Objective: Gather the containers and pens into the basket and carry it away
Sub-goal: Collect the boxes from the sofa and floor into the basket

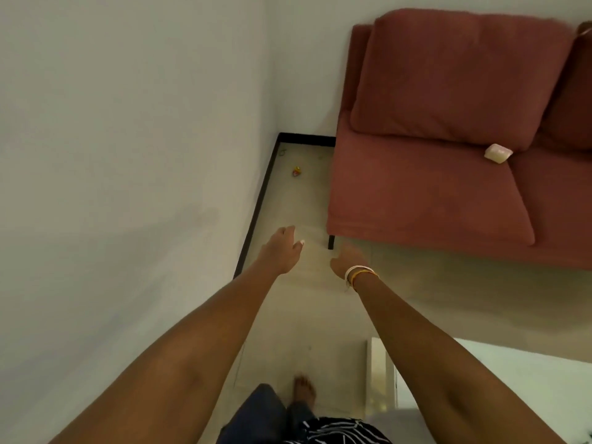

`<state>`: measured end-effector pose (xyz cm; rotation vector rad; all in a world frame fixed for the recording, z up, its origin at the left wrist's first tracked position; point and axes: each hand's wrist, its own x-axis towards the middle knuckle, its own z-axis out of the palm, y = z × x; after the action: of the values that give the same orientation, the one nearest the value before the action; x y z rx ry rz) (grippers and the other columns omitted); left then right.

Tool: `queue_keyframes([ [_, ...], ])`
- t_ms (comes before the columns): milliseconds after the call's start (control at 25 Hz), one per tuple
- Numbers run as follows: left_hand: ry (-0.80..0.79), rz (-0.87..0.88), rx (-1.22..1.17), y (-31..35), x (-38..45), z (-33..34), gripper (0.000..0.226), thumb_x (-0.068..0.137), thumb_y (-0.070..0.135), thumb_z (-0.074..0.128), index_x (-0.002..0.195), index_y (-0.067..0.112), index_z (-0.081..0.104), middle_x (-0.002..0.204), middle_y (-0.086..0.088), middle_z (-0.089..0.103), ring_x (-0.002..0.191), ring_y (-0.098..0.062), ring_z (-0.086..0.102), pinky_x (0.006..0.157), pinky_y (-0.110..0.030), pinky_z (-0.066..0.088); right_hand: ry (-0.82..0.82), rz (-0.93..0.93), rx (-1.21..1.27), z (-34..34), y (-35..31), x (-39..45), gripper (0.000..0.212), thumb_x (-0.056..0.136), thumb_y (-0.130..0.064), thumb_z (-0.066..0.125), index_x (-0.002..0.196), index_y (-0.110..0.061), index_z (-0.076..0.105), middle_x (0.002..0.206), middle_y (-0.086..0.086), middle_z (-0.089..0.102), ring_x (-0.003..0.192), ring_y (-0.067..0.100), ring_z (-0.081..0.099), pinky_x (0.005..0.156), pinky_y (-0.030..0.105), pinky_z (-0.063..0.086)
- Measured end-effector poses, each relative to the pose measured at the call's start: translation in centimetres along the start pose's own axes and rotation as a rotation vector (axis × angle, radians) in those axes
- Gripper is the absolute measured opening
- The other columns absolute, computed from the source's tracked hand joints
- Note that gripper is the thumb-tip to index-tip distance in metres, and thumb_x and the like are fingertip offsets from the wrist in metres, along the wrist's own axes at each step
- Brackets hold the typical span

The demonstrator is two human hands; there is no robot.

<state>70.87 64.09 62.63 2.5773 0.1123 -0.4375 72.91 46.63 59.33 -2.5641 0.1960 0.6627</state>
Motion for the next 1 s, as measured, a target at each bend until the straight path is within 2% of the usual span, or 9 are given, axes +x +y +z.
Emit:
queue_keyframes([
  [200, -0.043, 0.066, 0.043, 0.5, 11.7, -3.4, 0.054, 0.1, 0.037, 0.038, 0.146, 0.011, 0.029, 0.15, -0.014, 0.035, 0.135, -0.032, 0.04, 0.107, -0.048, 0.037, 0.032, 0.095, 0.097, -5.1, -1.3, 8.8, 0.043, 0.089, -0.015, 0.054, 0.129, -0.001, 0.048, 0.133, 0.022, 0.052, 0.122, 0.038, 0.051, 0.097, 0.037, 0.044],
  [400, -0.103, 0.099, 0.037, 2.0, 21.9, -5.6, 0.052, 0.1, 0.034, 0.039, 0.144, 0.007, 0.032, 0.147, -0.018, 0.038, 0.133, -0.034, 0.04, 0.109, -0.047, 0.036, 0.052, 0.205, 0.245, -8.8, -2.2, 16.6, 0.043, 0.087, -0.016, 0.056, 0.129, -0.007, 0.052, 0.134, 0.019, 0.053, 0.12, 0.036, 0.054, 0.094, 0.033, 0.044],
  [600, -0.172, 0.123, 0.073, 6.1, 29.8, -5.3, 0.042, 0.1, 0.033, 0.039, 0.123, -0.001, 0.047, 0.129, -0.022, 0.049, 0.113, -0.037, 0.052, 0.099, -0.049, 0.045, 0.018, 0.254, 0.22, -11.7, -0.6, 22.7, 0.041, 0.091, -0.022, 0.055, 0.129, -0.007, 0.056, 0.133, 0.016, 0.057, 0.121, 0.035, 0.055, 0.096, 0.032, 0.045],
  [680, -0.2, 0.157, 0.083, 8.9, 32.7, -3.9, 0.042, 0.1, 0.033, 0.039, 0.126, 0.0, 0.045, 0.13, -0.022, 0.049, 0.114, -0.037, 0.052, 0.099, -0.05, 0.044, 0.005, 0.25, 0.158, -13.3, 1.2, 24.9, 0.038, 0.092, -0.023, 0.054, 0.126, -0.006, 0.059, 0.132, 0.015, 0.058, 0.121, 0.034, 0.055, 0.097, 0.032, 0.044],
  [800, -0.226, 0.185, 0.065, 14.7, 36.9, -0.9, 0.05, 0.1, 0.033, 0.04, 0.143, 0.007, 0.036, 0.143, -0.019, 0.041, 0.13, -0.036, 0.044, 0.108, -0.047, 0.038, 0.027, 0.254, 0.144, -17.0, 5.3, 28.4, 0.036, 0.092, -0.019, 0.054, 0.123, -0.004, 0.06, 0.13, 0.017, 0.059, 0.121, 0.036, 0.055, 0.097, 0.034, 0.045],
  [1000, -0.252, 0.191, 0.109, 27.3, 43.6, 5.5, 0.054, 0.099, 0.036, 0.042, 0.145, 0.011, 0.032, 0.147, -0.018, 0.037, 0.133, -0.034, 0.042, 0.108, -0.048, 0.038, 0.055, 0.297, 0.214, -25.2, 15.7, 34.8, 0.033, 0.09, -0.016, 0.052, 0.117, 0.0, 0.062, 0.122, 0.021, 0.063, 0.115, 0.039, 0.058, 0.091, 0.036, 0.048],
])
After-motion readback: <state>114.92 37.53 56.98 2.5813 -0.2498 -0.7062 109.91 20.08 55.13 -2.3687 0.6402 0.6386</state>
